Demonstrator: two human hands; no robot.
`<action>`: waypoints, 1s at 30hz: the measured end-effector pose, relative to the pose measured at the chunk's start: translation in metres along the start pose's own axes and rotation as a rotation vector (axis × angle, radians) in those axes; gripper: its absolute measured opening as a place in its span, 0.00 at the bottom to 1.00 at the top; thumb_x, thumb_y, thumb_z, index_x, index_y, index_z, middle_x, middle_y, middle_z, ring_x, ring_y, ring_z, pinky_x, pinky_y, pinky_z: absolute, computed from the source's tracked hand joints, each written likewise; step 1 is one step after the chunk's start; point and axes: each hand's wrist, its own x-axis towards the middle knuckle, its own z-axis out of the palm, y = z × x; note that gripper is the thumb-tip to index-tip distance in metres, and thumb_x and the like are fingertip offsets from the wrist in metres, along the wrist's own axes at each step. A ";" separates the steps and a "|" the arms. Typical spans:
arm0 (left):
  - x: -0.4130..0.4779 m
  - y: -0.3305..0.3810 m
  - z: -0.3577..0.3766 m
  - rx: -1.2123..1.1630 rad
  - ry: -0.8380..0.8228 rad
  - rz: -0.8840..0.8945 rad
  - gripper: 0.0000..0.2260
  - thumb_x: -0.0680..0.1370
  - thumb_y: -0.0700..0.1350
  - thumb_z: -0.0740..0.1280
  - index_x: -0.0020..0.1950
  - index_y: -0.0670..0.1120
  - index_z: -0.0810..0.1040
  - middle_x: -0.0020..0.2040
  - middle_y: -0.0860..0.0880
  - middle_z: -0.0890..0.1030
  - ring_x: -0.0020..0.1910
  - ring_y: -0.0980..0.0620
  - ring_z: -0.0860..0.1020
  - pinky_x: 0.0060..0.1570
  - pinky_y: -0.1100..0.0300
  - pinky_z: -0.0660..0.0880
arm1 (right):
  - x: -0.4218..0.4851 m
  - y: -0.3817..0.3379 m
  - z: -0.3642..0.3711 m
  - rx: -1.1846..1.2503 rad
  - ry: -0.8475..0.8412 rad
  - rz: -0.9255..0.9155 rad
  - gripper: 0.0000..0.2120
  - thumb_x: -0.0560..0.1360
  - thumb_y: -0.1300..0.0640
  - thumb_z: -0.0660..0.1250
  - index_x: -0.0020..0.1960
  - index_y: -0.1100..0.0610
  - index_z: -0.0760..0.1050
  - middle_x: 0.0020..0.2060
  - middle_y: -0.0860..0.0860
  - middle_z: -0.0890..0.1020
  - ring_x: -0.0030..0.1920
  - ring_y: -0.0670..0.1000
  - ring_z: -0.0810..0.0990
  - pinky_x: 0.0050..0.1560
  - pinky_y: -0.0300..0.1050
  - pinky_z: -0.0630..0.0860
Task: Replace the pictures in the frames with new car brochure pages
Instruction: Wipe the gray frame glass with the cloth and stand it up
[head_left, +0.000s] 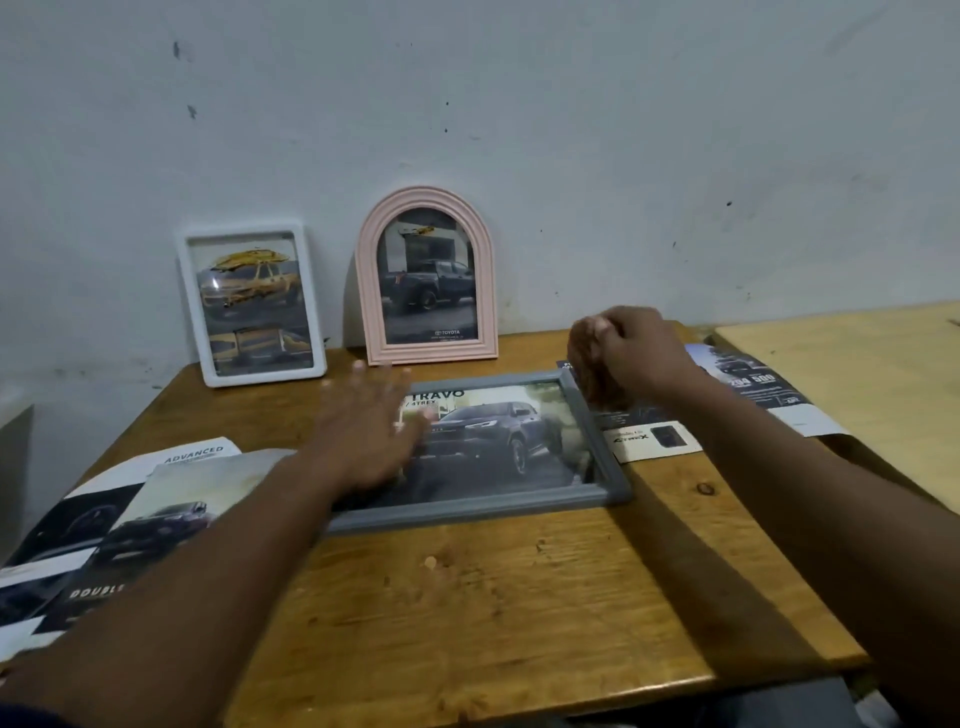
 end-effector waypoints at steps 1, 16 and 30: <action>-0.002 0.016 0.003 -0.023 -0.041 0.050 0.40 0.73 0.73 0.37 0.83 0.58 0.45 0.83 0.51 0.42 0.81 0.47 0.37 0.76 0.40 0.35 | 0.014 -0.001 0.005 -0.055 -0.025 -0.016 0.14 0.82 0.59 0.57 0.42 0.57 0.78 0.35 0.50 0.81 0.36 0.47 0.79 0.32 0.36 0.70; -0.018 0.058 0.036 -0.110 -0.175 0.097 0.31 0.80 0.69 0.40 0.82 0.60 0.47 0.83 0.54 0.42 0.81 0.51 0.37 0.77 0.43 0.35 | -0.096 0.033 0.032 -0.192 -0.440 -0.121 0.23 0.85 0.50 0.52 0.78 0.54 0.61 0.79 0.52 0.57 0.79 0.50 0.49 0.76 0.44 0.47; -0.020 0.052 0.016 -0.964 0.031 -0.211 0.33 0.78 0.72 0.51 0.78 0.57 0.66 0.78 0.52 0.66 0.77 0.48 0.64 0.75 0.43 0.61 | -0.149 -0.057 0.057 0.171 -0.517 -0.186 0.21 0.85 0.50 0.50 0.76 0.51 0.63 0.68 0.50 0.73 0.67 0.47 0.70 0.67 0.41 0.67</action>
